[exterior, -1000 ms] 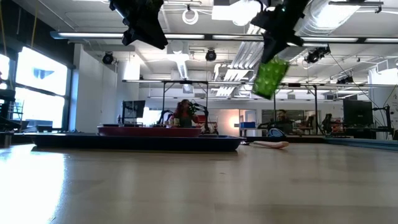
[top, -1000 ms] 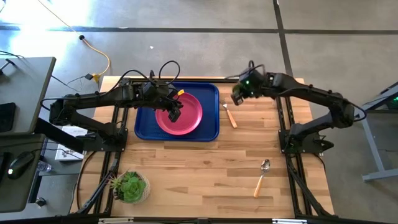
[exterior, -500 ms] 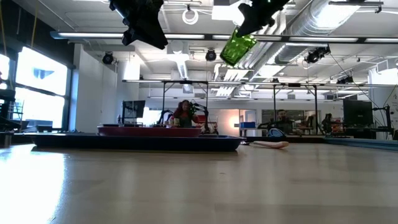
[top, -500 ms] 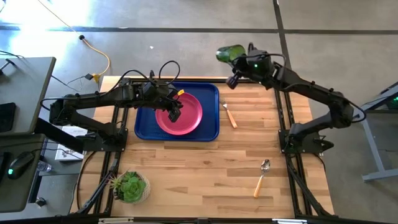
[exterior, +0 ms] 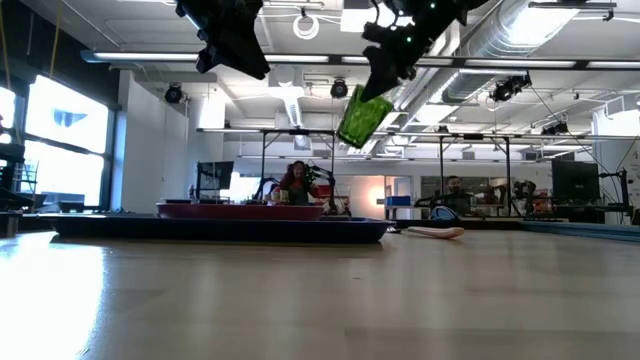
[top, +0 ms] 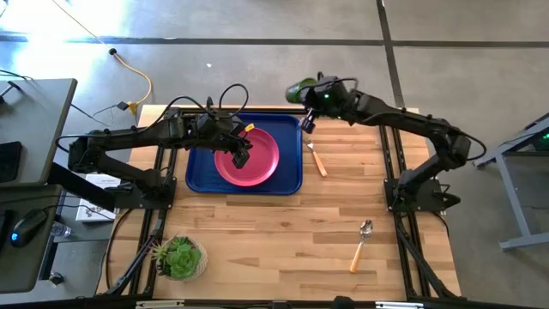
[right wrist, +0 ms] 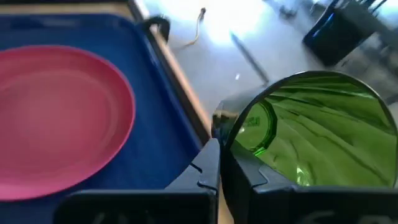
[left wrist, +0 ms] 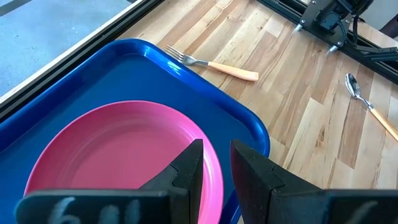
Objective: Pick and place plate/cup/fork/spoon on tray
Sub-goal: Put the green glass to the right side of the pink plate on the blue serving tray
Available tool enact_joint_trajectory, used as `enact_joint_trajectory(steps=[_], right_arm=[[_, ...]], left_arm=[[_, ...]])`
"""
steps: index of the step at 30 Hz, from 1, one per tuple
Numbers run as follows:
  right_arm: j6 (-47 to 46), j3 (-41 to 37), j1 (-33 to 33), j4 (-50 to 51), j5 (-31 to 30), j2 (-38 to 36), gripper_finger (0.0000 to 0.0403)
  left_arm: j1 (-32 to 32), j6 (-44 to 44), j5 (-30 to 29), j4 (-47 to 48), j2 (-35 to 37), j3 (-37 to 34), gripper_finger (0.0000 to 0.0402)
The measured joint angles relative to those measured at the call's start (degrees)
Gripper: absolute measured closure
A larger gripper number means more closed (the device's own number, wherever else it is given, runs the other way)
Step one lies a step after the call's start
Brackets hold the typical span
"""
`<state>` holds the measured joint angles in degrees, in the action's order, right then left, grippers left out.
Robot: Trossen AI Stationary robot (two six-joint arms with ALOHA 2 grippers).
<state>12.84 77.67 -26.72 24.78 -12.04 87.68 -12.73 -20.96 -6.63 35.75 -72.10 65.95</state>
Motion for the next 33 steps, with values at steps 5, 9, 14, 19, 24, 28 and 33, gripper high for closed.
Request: enact_joint_trajectory(steps=[5, 9, 14, 19, 24, 28, 33], right_arm=[[-5.82, -0.02, 0.43, 2.61, 0.79, 3.08, 0.0403], [-5.93, -0.01, 1.41, 3.58, 1.27, 5.15, 0.0403], [-1.26, 6.92, 2.26, 12.06, 4.27, 9.22, 0.0403], [2.61, 18.41, 2.12, 22.69, 3.52, 15.89, 0.0403], [2.75, 26.86, 2.32, 29.87, 4.22, 21.65, 0.0403], [2.69, 28.22, 2.86, 31.62, 6.46, 24.0, 0.0403], [2.69, 28.24, 4.42, 31.72, 6.64, 26.02, 0.0403]], left_arm=[[0.0, 0.01, 0.0, 0.0, 0.0, 0.0, 0.0332], [0.0, 0.01, 0.0, 0.0, 0.0, 0.0, 0.0332], [0.0, 0.03, 0.0, -0.02, 0.0, 0.0, 0.0332], [0.0, 0.03, -0.08, 0.0, 0.0, 0.0, 0.0332], [0.01, 0.03, -0.12, 0.0, 0.0, 0.0, 0.0332], [0.0, 0.03, -0.17, 0.0, 0.0, 0.0, 0.0332], [0.0, 0.05, -0.24, 0.0, 0.0, 0.0, 0.0332]])
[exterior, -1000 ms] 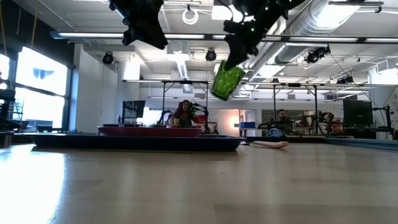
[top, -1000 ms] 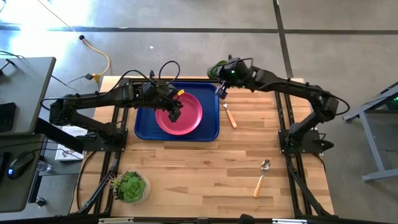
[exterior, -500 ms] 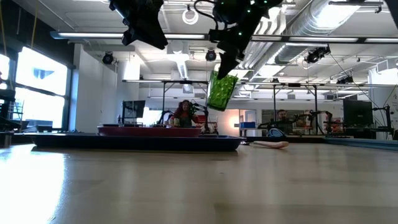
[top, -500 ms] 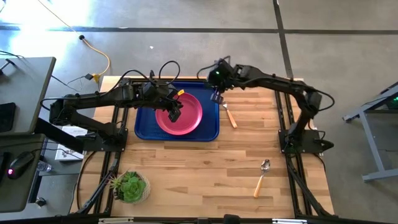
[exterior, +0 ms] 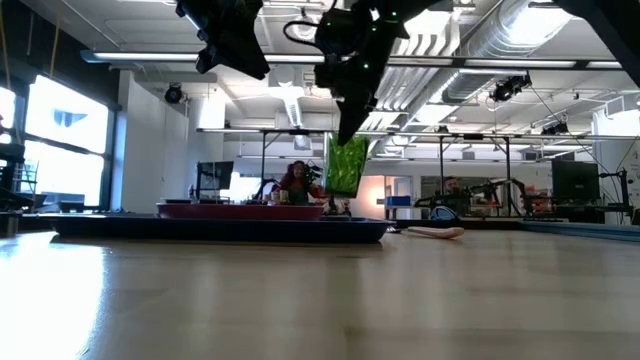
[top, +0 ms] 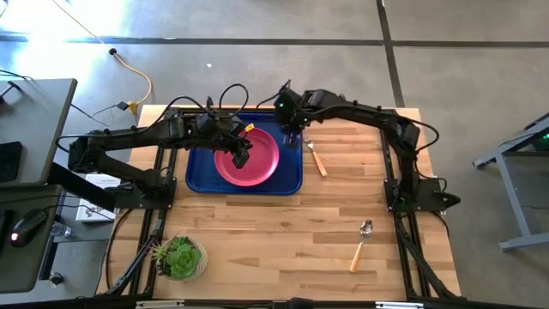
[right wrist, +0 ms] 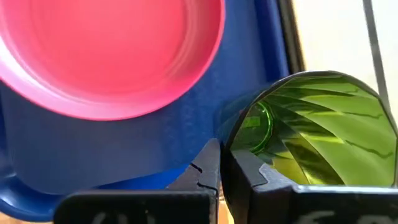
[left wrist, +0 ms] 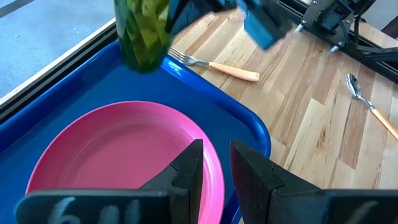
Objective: Pick and place plate/cup/fork/spoon on tray
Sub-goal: Put the green glass to the right side of the pink plate on the blue serving tray
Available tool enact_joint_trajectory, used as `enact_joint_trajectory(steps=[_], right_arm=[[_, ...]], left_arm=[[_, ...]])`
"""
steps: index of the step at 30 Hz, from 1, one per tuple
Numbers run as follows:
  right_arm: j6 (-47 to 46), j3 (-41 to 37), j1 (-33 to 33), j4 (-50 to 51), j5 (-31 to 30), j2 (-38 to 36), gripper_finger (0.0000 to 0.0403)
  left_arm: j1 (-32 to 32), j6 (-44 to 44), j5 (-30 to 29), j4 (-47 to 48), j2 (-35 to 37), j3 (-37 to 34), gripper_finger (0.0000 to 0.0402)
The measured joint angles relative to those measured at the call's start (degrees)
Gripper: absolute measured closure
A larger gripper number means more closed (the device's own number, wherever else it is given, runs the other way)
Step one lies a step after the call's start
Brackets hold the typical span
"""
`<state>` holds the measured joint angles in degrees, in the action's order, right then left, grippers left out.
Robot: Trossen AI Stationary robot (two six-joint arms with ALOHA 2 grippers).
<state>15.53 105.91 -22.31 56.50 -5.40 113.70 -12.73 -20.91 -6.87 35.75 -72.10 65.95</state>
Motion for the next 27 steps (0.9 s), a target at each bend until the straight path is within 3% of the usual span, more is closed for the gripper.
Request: enact_joint_trajectory(steps=[27], right_arm=[[0.01, 0.07, 0.47, -0.76, -0.18, 6.28, 0.0403]], left_arm=[[0.02, 0.04, 0.02, 0.02, 0.0, 0.0, 0.0332]])
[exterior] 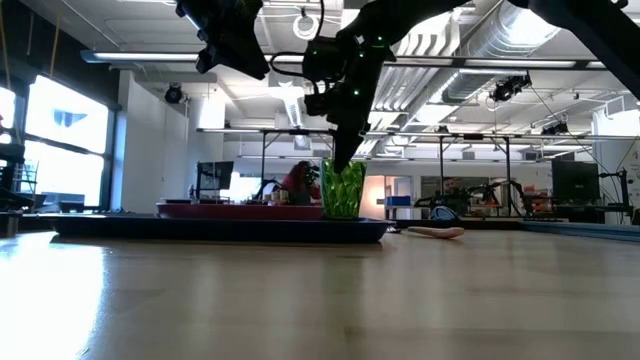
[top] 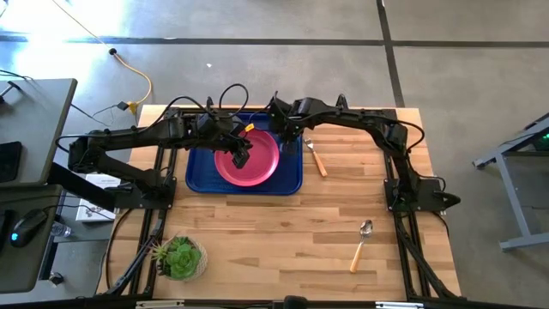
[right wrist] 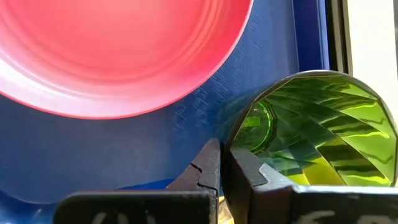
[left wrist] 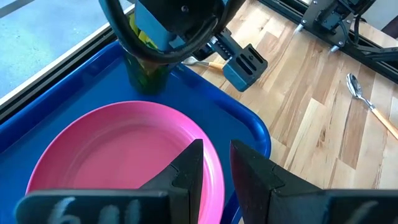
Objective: Pick and place plate/cup/fork/spoon on tray
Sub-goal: Put the green glass to the right side of the pink plate on the blue serving tray
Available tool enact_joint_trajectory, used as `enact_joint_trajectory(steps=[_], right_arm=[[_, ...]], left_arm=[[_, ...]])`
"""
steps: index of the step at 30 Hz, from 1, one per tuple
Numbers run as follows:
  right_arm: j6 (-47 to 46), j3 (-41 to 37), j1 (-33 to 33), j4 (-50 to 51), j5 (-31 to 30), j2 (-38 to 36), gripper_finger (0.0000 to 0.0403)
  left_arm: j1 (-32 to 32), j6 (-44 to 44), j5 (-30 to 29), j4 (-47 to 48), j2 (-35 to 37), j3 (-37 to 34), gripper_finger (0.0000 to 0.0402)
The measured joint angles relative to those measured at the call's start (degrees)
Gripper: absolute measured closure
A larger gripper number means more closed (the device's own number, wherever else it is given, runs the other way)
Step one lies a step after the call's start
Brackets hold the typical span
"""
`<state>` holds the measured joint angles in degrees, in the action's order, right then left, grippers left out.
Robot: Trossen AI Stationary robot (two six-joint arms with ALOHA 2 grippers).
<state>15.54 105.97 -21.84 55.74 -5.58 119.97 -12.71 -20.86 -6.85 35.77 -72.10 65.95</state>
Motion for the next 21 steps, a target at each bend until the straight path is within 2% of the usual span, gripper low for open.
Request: enact_joint_trajectory(steps=[21], right_arm=[[0.26, 0.0, -0.12, -0.44, -0.11, 1.04, 0.0403]], left_arm=[[-0.02, 0.0, 0.04, 0.0, 0.0, 0.0, 0.0332]])
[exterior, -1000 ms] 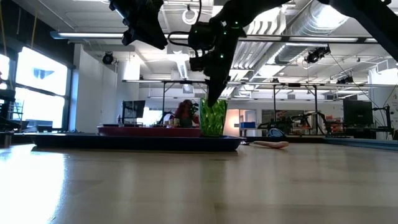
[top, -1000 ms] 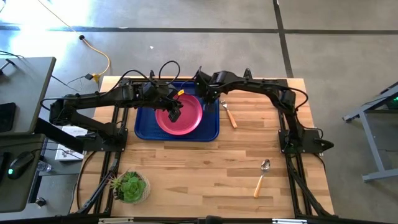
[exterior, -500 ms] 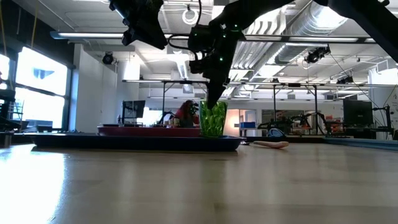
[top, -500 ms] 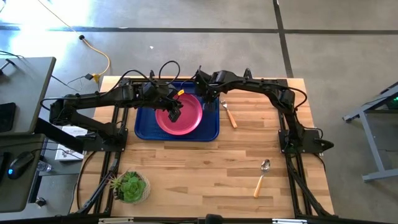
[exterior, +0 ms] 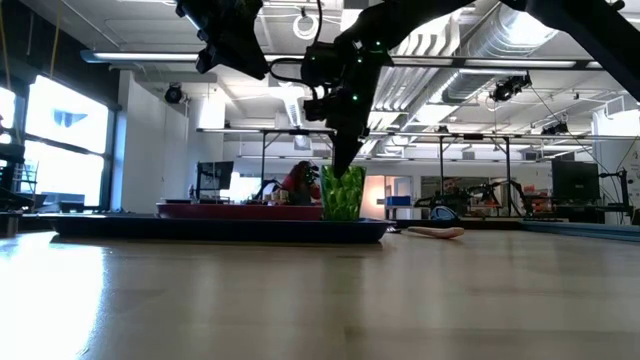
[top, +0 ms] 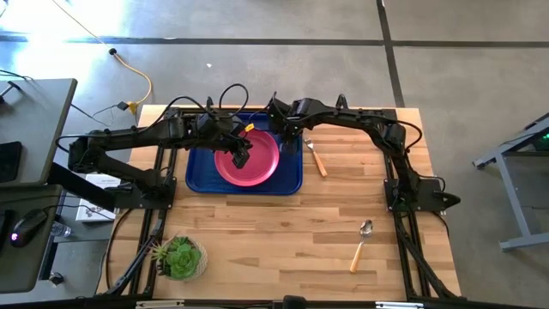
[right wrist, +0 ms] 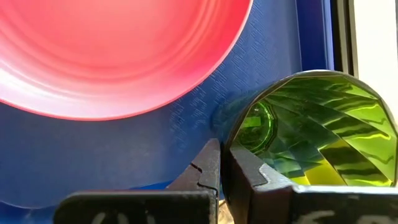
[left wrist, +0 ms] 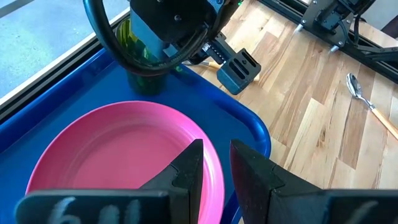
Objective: Pick and place plate/cup/fork/spoon on tray
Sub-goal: Put the green glass to the right side of the pink plate on the blue serving tray, then move the orange fork to the center of the table
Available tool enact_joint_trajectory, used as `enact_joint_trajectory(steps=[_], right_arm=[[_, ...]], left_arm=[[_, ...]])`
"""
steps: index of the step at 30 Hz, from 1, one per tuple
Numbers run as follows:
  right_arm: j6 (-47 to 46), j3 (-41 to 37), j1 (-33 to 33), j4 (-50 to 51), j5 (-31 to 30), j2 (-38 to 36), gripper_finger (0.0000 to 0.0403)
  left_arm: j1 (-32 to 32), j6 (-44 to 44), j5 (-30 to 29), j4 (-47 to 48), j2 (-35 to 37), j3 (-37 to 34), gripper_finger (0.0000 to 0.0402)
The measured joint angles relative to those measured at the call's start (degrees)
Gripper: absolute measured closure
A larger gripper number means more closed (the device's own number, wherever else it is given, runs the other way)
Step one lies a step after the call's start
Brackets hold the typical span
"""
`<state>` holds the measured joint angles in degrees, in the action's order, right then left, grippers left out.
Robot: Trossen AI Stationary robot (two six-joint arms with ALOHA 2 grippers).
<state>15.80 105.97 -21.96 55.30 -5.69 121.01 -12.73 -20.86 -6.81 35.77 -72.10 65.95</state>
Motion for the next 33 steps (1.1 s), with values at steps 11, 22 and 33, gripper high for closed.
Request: enact_joint_trajectory(steps=[11, 22, 33], right_arm=[[-0.27, 0.0, -0.02, -0.27, -0.07, 0.0, 0.0342], [-0.32, 4.91, -0.02, 2.33, -0.11, 0.02, 0.0329], [-10.45, 14.31, 0.36, 15.4, 0.42, 0.0, 0.0329]], left_arm=[[0.0, 0.09, 0.0, 0.0, 0.0, 0.0, 0.0332], [0.0, 0.07, 0.0, 0.0, 0.0, 0.0, 0.0332], [0.0, 0.07, 0.0, 0.08, 0.0, 0.0, 0.0332]])
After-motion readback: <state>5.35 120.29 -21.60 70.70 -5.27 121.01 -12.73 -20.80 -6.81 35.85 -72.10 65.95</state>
